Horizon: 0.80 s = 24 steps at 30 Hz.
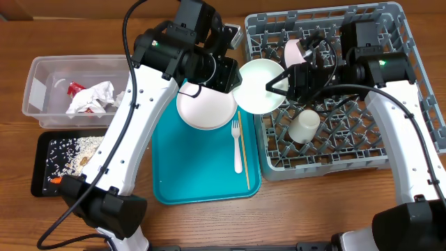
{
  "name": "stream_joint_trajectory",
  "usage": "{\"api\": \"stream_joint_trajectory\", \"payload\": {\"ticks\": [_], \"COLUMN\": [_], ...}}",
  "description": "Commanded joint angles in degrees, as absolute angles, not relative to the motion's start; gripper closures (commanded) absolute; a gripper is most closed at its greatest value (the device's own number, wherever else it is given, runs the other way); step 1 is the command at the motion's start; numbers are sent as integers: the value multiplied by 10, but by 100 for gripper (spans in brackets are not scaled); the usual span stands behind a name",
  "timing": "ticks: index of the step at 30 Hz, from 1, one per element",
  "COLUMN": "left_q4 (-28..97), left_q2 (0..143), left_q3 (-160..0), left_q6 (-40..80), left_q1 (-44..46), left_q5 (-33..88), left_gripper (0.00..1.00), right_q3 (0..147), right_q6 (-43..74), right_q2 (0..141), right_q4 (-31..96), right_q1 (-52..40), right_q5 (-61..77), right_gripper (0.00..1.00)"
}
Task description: Sort waste into correct bins and load items into the dishwasher
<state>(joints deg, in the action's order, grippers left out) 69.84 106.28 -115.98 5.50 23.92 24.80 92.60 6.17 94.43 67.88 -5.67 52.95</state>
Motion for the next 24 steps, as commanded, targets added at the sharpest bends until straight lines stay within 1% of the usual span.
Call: {"api": "stream_joint_trajectory", "payload": {"ticks": [1,3,6,13,15,16,19,22,24], "left_q4": [699,699,699,698,698,698,698,699,700], "left_q2": [1056,1056,1056,1056,1056,1056,1056,1056,1056], "left_q3": [-1168,-1168,-1168,-1168,-1168,-1168,-1168,-1168,-1168], "left_q6": [45,45,45,45,45,45,45,45,45], "left_q1": [240,240,240,240,240,240,240,240,240], "left_q5": [240,240,240,240,240,240,240,240,240], "left_gripper": [70,69,66,65,67,71,76,78,78], "right_q3": [928,928,928,928,928,928,929,929,929], "right_q6": [58,58,58,59,60,60,61,60,60], "right_q2": [934,934,934,934,934,934,934,934,934], "right_q4": [676,676,676,676,675,675,669,669,670], "right_q1": [-55,-55,-55,-55,-55,-55,-55,-55,-55], "right_q5": [534,531,511,502,507,519,542,541,541], "right_gripper": [58,58,58,57,50,43,40,41,53]}}
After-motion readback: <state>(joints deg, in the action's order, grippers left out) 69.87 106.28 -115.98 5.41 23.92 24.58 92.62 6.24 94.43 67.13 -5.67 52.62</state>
